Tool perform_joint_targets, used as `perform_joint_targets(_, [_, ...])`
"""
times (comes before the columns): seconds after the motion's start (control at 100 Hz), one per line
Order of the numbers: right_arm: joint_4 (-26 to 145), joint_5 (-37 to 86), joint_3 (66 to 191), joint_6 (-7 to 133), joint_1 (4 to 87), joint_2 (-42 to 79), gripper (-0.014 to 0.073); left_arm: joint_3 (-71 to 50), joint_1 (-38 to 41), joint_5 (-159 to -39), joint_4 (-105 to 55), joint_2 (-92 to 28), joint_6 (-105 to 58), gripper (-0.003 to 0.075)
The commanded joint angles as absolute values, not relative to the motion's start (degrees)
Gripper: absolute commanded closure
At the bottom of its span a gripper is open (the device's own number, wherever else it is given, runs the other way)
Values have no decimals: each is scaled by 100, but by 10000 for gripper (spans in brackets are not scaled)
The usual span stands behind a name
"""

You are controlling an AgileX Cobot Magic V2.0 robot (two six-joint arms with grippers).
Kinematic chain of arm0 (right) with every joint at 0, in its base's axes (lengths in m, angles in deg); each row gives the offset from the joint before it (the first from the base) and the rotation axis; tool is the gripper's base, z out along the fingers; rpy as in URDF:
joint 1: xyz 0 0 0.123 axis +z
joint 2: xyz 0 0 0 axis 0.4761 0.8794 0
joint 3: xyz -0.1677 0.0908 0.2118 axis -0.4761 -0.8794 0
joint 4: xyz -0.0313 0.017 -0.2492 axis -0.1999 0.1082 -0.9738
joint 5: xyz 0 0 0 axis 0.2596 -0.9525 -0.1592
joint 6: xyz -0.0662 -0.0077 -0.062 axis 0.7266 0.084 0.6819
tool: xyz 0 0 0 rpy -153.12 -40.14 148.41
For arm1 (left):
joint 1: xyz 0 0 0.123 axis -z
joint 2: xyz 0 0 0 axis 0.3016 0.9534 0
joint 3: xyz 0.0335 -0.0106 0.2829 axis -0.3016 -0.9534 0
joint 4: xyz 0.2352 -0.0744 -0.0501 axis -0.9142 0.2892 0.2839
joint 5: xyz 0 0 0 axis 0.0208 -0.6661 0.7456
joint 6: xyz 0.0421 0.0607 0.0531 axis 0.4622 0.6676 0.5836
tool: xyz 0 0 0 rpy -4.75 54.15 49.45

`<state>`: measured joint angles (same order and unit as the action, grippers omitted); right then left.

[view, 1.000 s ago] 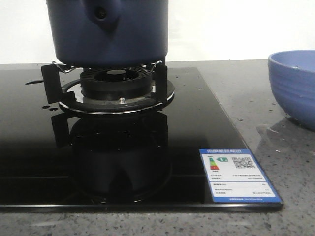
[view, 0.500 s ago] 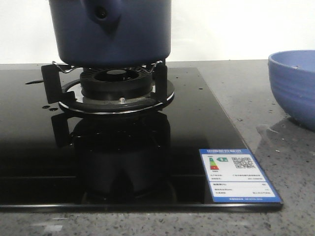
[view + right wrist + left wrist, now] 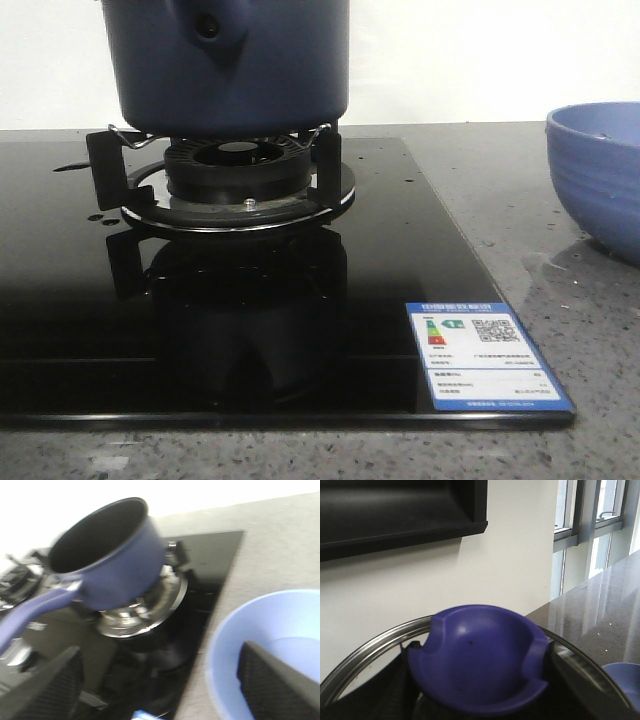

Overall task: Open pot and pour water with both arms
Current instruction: 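Reach the right gripper to the light blue bowl and grasp its rim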

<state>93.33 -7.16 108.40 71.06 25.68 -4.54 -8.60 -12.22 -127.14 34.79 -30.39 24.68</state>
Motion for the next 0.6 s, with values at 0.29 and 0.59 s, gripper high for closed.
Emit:
perform_joint_targets(0.29, [5883, -1992, 12542, 4334, 1841, 1236, 73, -1904, -883, -11528, 3271, -5018, 1610, 472])
perform_joint_targets(0.59, [6163, -2110, 12526, 4334, 1749, 2559, 169, -2052, -578, -11507, 3282, -5189, 1610, 472])
